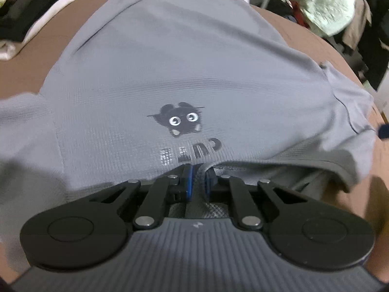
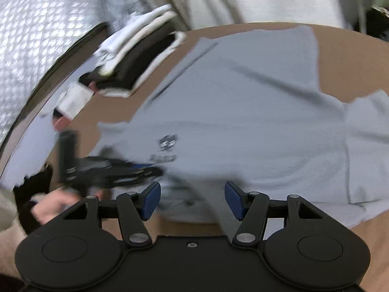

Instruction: Fold clothes

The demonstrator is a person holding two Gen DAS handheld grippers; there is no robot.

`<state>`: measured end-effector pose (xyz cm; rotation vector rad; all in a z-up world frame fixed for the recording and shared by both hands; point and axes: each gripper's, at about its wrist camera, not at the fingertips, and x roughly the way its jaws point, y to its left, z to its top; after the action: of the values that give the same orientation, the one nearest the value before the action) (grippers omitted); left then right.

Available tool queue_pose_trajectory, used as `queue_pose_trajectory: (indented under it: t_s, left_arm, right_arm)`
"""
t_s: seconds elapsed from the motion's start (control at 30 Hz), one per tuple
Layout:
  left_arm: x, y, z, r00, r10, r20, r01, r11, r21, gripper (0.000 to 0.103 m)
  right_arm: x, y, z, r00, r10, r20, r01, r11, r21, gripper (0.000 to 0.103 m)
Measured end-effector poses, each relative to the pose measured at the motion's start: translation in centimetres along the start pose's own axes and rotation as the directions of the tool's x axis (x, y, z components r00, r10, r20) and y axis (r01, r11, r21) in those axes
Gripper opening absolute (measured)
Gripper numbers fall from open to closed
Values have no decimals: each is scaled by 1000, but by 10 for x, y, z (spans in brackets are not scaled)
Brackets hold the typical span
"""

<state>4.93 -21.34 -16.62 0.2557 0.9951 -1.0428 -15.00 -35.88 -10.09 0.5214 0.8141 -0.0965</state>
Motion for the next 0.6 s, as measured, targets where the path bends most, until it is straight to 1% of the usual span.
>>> queue_pose_trajectory:
  t_s: [0.03,0.1,0.17,0.2,0.27,0.3,0.37,0.43,0.6]
  left_arm:
    - [-1,1,0,1000,-6,8,6,1000,-6,11]
    - [-4,3,0,1000,-11,18,11,1000,-7,11]
    - [-3,6,0,1000,-8,22,8,1000,-3,11]
    - [-2,8,-1,1000,-9,23,9,1000,-6,11]
    - [0,9,-4,1000,-11,25,12,1000,-10,11]
    - [1,9,-5,1000,-12,27,12,1000,-5,11]
    - [0,8,-6,999,-14,31,14,1000,0,12]
    - [1,12,-4,999,-26,34,26,1000,-12,13]
    - [2,19,-4,998,-52,24,53,997,-56,14]
  right_arm:
    - [6,6,-3,1000,-23,-17,22,999,-40,64]
    - [20,12,-10,992,-102,-77,93,989,-117,64]
    - [38,8,-19,968,-202,-147,182,973,-141,64]
    - [43,3,-21,956,-236,-175,214,968,-134,64]
    - [50,-10,-23,933,-275,-230,261,961,-89,64]
    - [49,-14,-22,935,-263,-240,258,965,-54,64]
    - [46,-25,-20,945,-229,-235,237,971,5,64]
    - [46,-27,-19,945,-238,-225,242,970,-9,63]
    - [72,-25,-20,914,-289,-284,283,957,-65,62]
